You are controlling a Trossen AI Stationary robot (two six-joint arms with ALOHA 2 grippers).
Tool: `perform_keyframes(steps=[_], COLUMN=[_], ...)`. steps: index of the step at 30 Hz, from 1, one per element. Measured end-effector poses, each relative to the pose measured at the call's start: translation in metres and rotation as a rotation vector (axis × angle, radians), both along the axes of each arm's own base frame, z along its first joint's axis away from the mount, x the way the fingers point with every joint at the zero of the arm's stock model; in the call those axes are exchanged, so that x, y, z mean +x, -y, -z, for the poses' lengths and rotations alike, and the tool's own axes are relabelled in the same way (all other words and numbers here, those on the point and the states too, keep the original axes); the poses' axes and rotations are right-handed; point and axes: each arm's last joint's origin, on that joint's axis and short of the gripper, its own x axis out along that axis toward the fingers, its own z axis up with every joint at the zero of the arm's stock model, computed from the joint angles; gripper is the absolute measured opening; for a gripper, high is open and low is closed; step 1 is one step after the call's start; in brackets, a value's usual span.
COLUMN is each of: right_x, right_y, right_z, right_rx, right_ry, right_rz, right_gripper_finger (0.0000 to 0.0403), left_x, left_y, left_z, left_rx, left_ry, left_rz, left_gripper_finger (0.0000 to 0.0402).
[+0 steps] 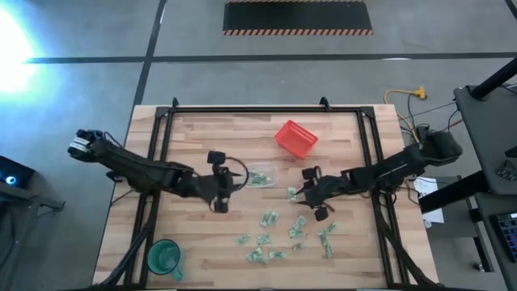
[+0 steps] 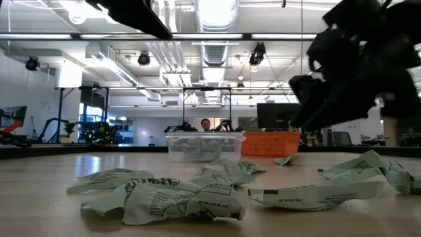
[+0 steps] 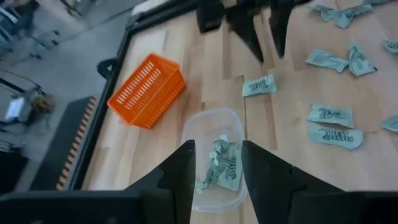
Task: Pick and place items into bin
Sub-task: Put the stevia packet into the transparent bin
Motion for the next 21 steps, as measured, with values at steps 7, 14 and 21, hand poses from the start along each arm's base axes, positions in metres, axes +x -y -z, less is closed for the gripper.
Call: perform_keyframes(steps=[7,14,21], right_x=[0.033,0.047,0.047], right_y=[-0.007,-0.008,-0.007], right_z=[0.011,0.018,0.017], right_rx=[-0.031,-0.083,-0.085], right_ry=[-0.181,-0.309,-0.307], right_rz=[0.03,0.122,0.141], right_gripper_finger=[0.0155,0.0171,0.0158], left_x=[-0.009,-0.01,-0.01], left_y=[0.01,0.01,0.01], left_z=[0.004,0.005,0.005], left_rx=[0.041,0.045,0.045], left_ry=[0.004,0.003,0.005], left_rz=[0.003,0.001,-0.001], left_gripper_finger=[0.0114,0.0114,0.0114])
